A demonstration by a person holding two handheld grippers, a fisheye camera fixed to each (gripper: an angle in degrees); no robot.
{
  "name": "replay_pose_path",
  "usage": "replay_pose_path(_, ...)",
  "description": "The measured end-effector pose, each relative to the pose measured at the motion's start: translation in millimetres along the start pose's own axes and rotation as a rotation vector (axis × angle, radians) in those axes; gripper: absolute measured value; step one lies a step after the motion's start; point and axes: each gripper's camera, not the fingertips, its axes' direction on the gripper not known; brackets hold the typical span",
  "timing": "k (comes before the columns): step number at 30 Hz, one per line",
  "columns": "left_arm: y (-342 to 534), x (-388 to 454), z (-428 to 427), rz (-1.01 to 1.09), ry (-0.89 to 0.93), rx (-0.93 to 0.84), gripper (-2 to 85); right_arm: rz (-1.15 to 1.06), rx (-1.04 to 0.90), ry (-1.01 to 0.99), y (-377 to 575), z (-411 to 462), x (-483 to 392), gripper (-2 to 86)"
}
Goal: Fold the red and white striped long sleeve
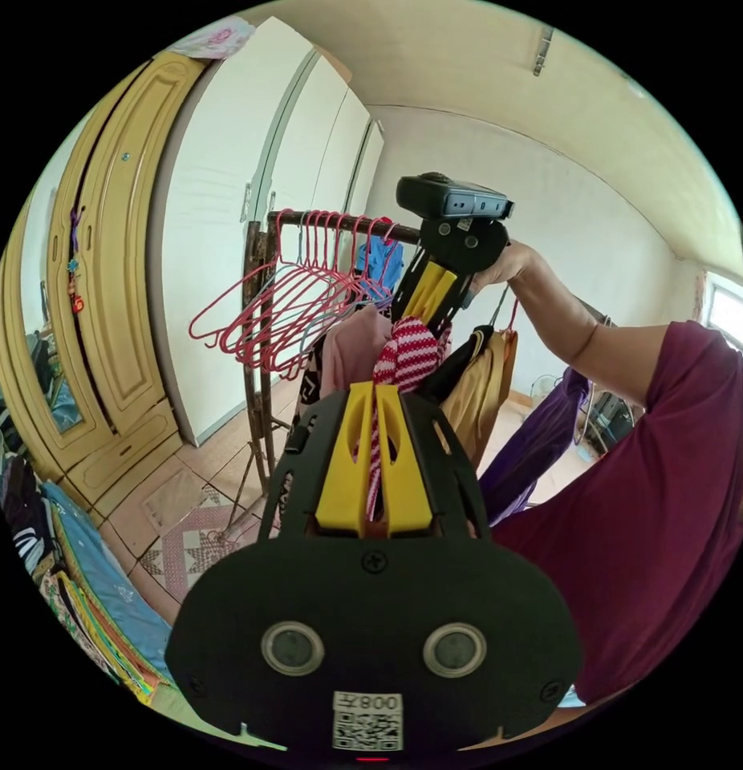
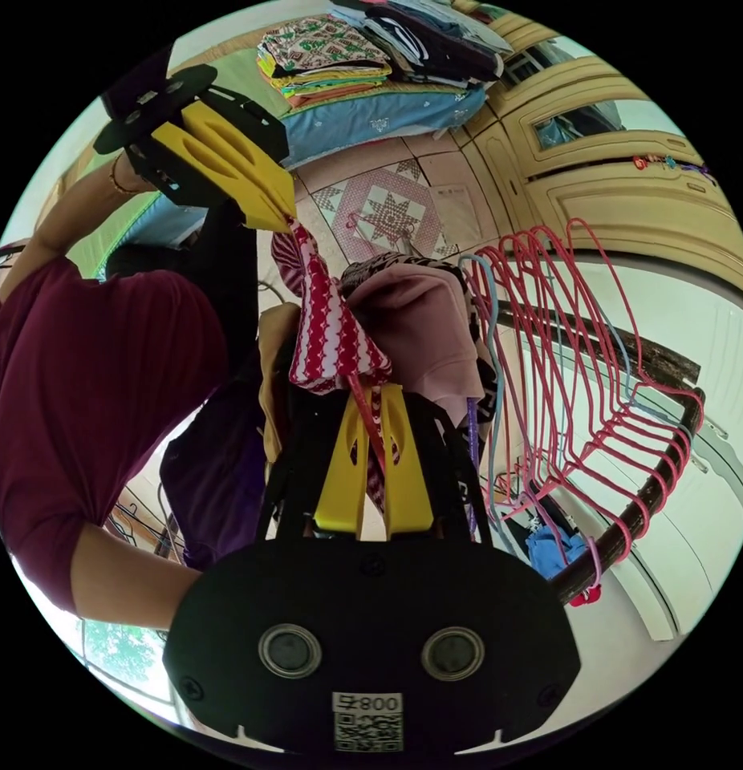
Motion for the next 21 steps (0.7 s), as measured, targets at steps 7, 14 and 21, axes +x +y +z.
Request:
replay_pose_path(7, 26.8, -13.6, -1.7, -0.005, -0.135, 0.014, -0.2, 0.022, 0.050, 0.024, 27.8, -8.2, -9.7, 4.2)
replay_pose_path(14, 85.4, -44.3, 1.0, -0.102, -0.114, 0.103, -0.3, 0.029, 0.093, 0.002, 60.1, -9.8, -18.6, 4.5)
replay_pose_path(21, 195.9, -90.6, 6.9, -0.320, -0.045, 0.202, -0.4, 0.078, 0.197, 0.167, 96.2, -32.1, -38.3, 3.8)
